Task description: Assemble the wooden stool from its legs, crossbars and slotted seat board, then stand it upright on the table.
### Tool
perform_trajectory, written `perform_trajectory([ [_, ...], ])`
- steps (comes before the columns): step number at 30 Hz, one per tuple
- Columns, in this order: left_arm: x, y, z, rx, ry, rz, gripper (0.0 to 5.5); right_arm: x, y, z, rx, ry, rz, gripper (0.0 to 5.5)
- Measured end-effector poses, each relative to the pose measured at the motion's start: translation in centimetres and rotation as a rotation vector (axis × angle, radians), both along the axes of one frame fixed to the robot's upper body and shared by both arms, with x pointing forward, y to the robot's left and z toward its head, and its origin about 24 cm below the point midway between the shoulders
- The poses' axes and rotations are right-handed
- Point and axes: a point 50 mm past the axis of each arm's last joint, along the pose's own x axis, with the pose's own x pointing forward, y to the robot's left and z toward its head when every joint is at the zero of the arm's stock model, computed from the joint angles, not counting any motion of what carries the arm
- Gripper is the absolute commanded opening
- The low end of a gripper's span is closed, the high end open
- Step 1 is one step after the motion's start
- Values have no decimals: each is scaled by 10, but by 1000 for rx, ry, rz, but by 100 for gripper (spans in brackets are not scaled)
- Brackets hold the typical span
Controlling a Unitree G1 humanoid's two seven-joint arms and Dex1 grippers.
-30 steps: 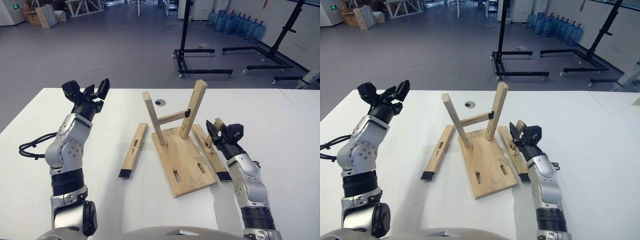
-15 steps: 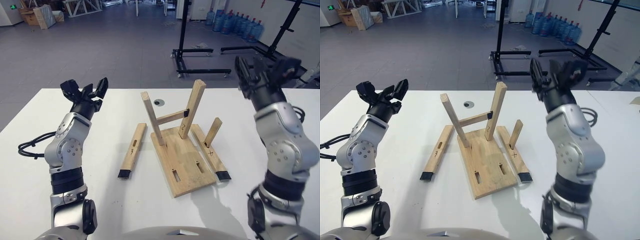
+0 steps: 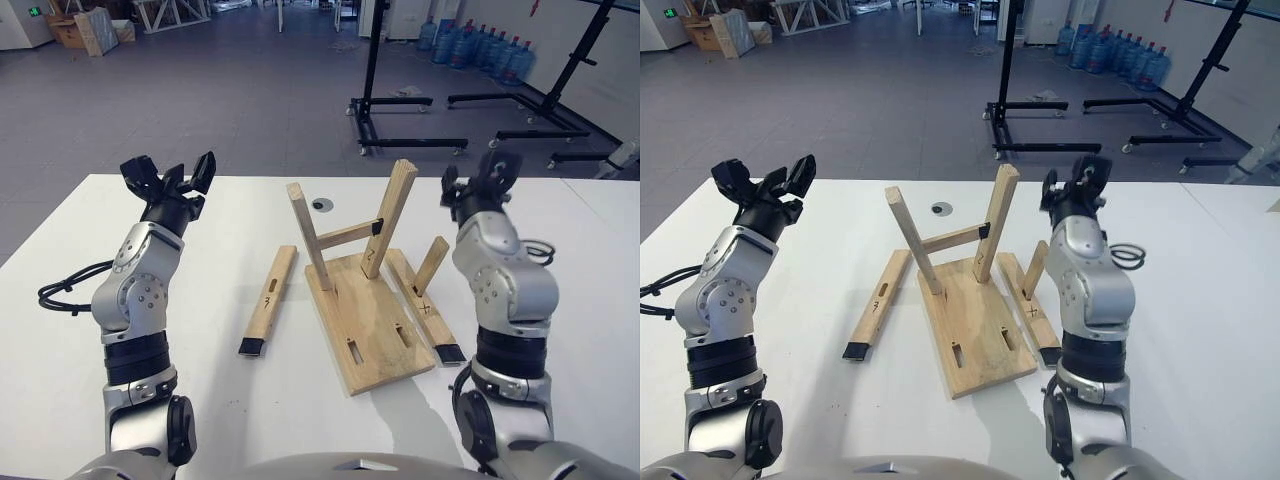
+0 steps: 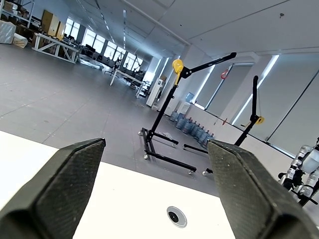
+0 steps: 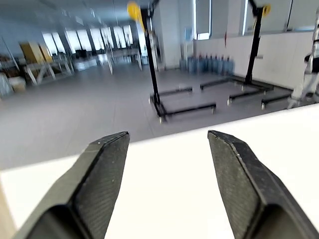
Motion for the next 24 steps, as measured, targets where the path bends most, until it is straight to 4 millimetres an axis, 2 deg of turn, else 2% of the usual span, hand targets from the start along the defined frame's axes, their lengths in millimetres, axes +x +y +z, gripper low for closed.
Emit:
perform_trajectory([
  [4,-1,1,-2,1,8,1,372,-2,10,-16,-47,-38,49,287],
  [6,-1,1,-3,1,8,0,372,-2,11,-13,-14,-53,51,287],
  [8,-1,1,-2,1,6,0,372,-2,2,-3,41,-42,38,287],
  [9,-1,1,-2,1,7,1,372,-1,-7,10,67,-58,30,287],
  [10,-1,1,-2,0,9,-1,372,0,-18,36,80,-127,30,287],
  [11,-3,0,-3,-8,16,-16,372,-2,-32,77,88,-247,54,287],
  [13,-18,0,-2,-75,23,-101,372,-23,-55,136,42,-405,145,287],
  [14,-30,1,-2,-91,28,-172,372,-34,-65,143,-3,-386,205,287],
  [15,-46,6,-4,-89,44,-240,372,-48,-79,140,-42,-310,249,287],
  [17,-68,15,-11,-67,95,-295,398,-70,-101,117,-55,-174,320,314],
  [20,-93,29,-29,-15,216,-257,450,-106,-120,61,46,73,436,376],
  [22,-105,32,-45,22,312,-213,491,-136,-119,10,151,286,511,424],
  [23,-110,29,-57,66,397,-181,499,-154,-105,-25,226,398,570,436],
  [24,-112,26,-63,73,433,-175,519,-160,-96,-40,274,436,585,459],
])
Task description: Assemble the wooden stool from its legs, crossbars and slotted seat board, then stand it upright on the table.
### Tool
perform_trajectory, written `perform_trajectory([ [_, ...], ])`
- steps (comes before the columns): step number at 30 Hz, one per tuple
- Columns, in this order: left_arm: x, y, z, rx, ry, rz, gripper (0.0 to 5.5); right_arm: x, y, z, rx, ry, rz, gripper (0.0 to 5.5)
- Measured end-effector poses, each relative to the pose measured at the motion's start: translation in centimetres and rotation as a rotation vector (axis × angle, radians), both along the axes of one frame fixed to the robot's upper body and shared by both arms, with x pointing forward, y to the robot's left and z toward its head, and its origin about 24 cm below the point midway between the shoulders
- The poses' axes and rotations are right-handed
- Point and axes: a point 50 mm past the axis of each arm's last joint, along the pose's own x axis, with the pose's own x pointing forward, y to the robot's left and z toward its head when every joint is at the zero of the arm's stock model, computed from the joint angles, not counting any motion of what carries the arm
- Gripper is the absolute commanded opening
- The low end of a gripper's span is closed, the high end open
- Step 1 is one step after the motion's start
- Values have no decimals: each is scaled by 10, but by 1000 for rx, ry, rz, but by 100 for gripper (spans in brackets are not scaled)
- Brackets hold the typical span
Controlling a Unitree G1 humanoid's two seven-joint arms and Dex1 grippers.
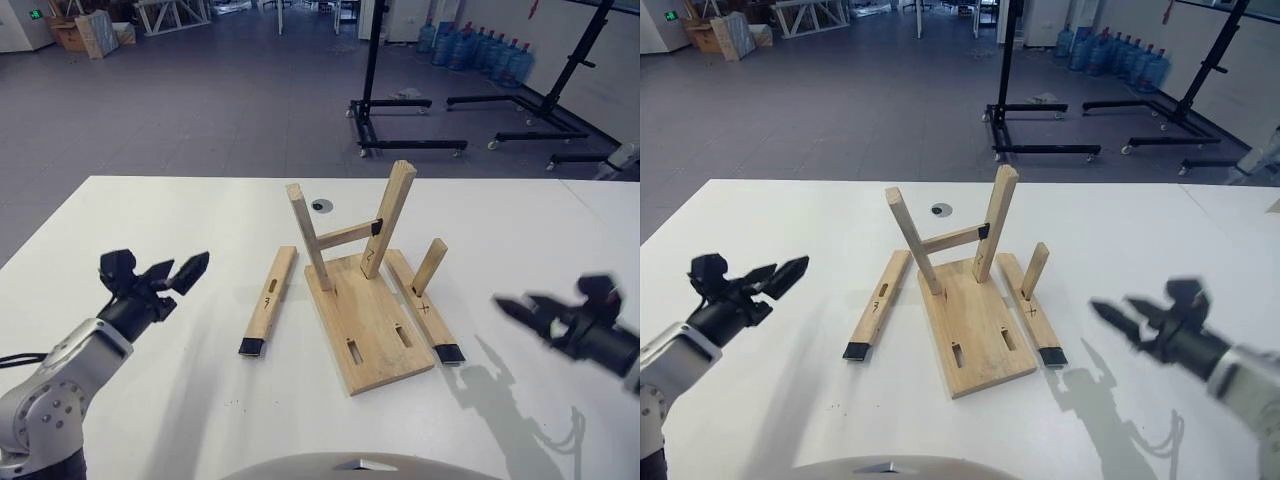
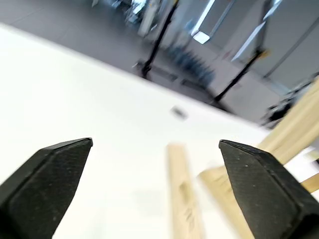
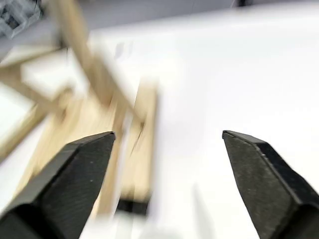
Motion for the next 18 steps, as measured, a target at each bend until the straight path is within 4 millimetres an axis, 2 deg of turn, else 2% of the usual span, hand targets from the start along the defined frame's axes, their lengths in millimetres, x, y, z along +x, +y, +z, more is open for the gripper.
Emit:
perform_trajectory([
  [3,2,-26,-3,-10,4,-48,535,9,26,-19,-13,-51,12,462],
  [4,3,-28,-3,-3,7,-48,535,11,30,-22,-28,-63,4,462],
  [12,7,-35,1,10,-17,-63,535,30,51,-34,-120,-134,-13,462],
  [18,13,-39,1,-4,-22,-71,535,42,53,-61,-204,-87,-14,462],
])
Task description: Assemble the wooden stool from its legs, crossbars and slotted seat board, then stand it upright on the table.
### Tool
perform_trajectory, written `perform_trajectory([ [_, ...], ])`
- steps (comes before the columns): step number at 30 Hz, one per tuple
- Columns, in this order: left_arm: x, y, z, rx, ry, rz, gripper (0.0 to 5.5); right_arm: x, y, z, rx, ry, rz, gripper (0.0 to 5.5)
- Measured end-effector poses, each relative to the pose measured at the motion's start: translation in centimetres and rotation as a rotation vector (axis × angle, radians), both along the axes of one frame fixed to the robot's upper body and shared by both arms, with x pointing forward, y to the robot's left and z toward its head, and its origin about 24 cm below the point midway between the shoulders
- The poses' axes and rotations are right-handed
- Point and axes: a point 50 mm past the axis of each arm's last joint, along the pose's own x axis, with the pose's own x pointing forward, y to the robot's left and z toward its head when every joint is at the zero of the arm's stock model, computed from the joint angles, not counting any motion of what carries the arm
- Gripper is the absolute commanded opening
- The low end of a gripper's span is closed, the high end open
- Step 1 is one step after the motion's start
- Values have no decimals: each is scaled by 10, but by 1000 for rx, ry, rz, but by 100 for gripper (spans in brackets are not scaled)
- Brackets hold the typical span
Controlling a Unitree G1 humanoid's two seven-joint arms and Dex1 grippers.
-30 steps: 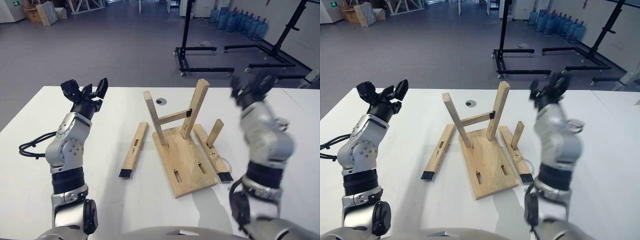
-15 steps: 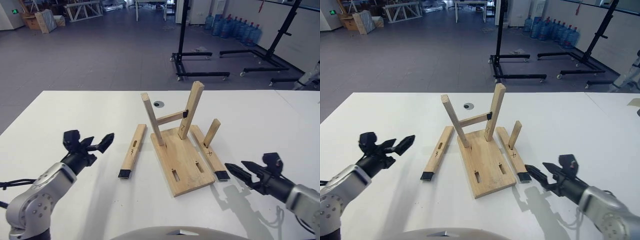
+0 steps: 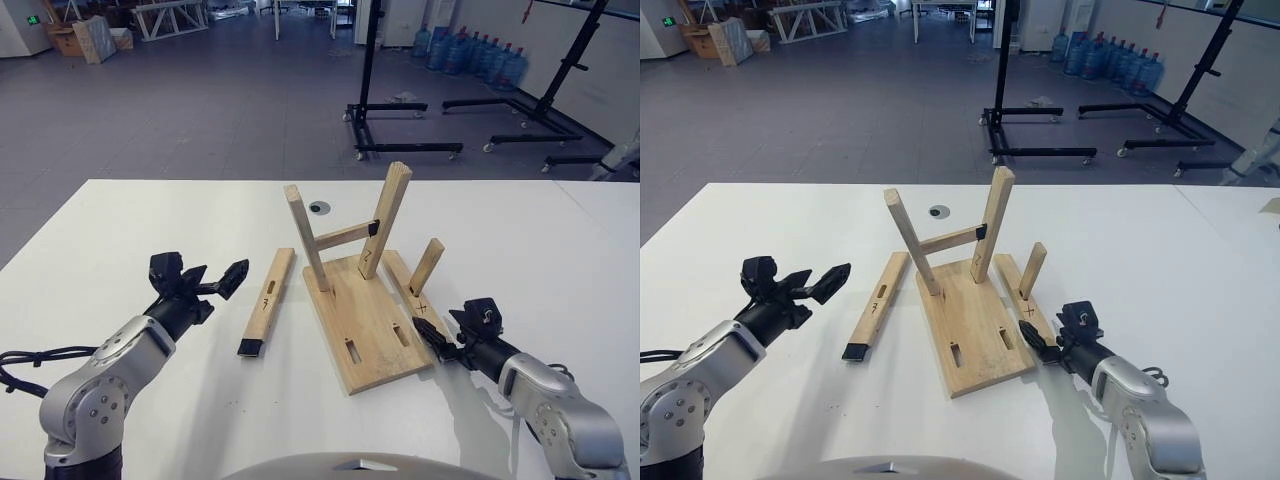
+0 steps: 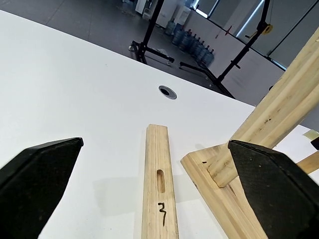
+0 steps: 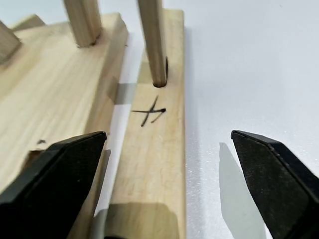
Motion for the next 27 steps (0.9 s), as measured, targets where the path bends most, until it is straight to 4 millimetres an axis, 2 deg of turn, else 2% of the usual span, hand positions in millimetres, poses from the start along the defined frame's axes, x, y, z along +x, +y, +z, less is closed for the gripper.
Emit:
perform_trajectory([
  [5,4,-2,1,3,-13,10,535,2,1,-9,-41,4,14,462],
  [9,5,-2,0,6,-11,27,537,2,0,-11,-131,-12,70,393],
  [18,8,-2,-1,16,-21,43,537,-2,-4,-15,-128,-50,79,211],
  [22,12,-2,1,12,-43,43,537,-2,-8,-17,-125,-71,68,205],
  [27,16,-1,6,-14,-92,7,537,-5,-22,-14,-91,-78,32,205],
])
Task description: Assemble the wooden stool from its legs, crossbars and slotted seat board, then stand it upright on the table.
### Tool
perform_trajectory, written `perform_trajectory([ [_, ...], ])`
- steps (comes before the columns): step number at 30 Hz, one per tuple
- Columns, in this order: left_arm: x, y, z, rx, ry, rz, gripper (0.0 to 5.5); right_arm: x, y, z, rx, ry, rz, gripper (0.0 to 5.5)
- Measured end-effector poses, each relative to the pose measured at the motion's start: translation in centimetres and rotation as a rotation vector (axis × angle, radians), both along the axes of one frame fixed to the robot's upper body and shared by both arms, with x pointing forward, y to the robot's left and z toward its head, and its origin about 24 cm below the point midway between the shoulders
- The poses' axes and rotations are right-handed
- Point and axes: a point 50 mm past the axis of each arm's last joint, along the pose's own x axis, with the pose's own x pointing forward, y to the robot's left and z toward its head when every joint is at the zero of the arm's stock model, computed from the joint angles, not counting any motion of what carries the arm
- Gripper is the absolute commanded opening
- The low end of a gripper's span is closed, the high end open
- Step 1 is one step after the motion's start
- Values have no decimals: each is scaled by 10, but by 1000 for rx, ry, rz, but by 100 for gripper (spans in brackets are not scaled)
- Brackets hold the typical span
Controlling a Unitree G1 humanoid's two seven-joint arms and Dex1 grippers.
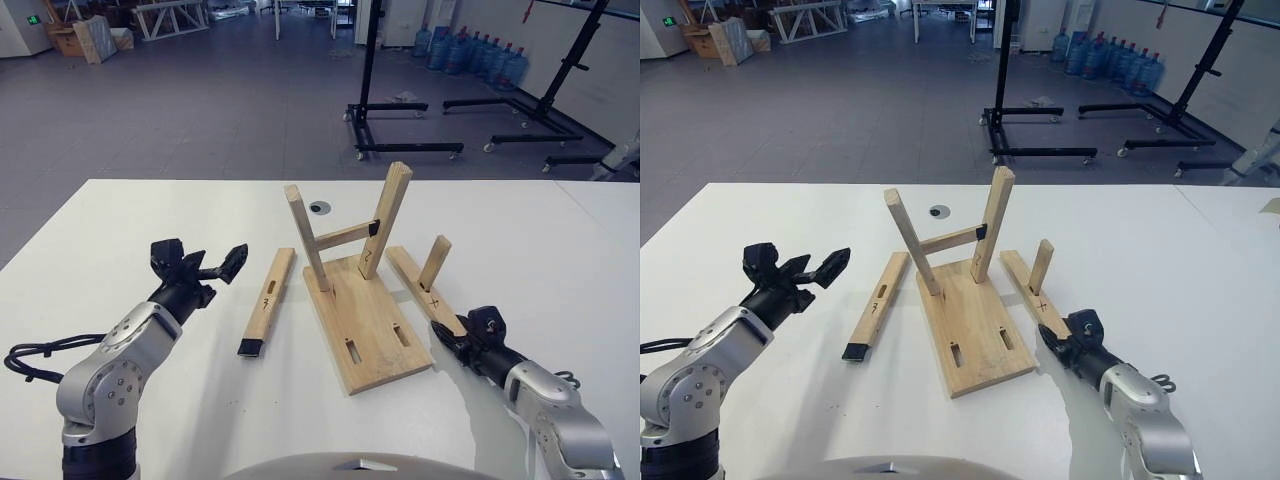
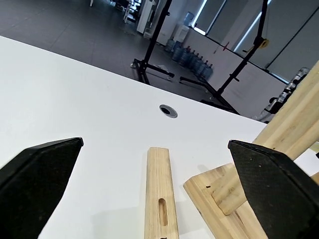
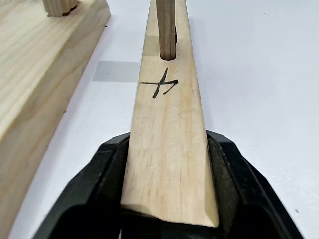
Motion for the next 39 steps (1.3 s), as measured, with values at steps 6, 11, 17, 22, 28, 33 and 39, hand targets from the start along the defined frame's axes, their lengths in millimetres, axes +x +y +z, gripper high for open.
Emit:
perform_trajectory([
  [6,3,11,54,-144,-193,-328,537,4,-64,76,58,-224,-96,205],
  [11,-16,7,105,-349,-327,-704,537,-1,-89,158,268,-446,37,204],
  [17,5,-30,128,-705,-306,-839,537,9,16,200,623,-460,696,204],
  [22,10,-65,114,-829,-196,-896,537,20,58,186,784,-378,817,204],
  [28,4,-79,110,-845,-165,-928,537,16,85,184,875,-352,882,204],
  [33,5,-85,119,-857,-195,-957,537,16,102,174,916,-293,897,204],
  [39,11,-91,135,-881,-234,-971,537,16,113,168,923,-272,900,204],
])
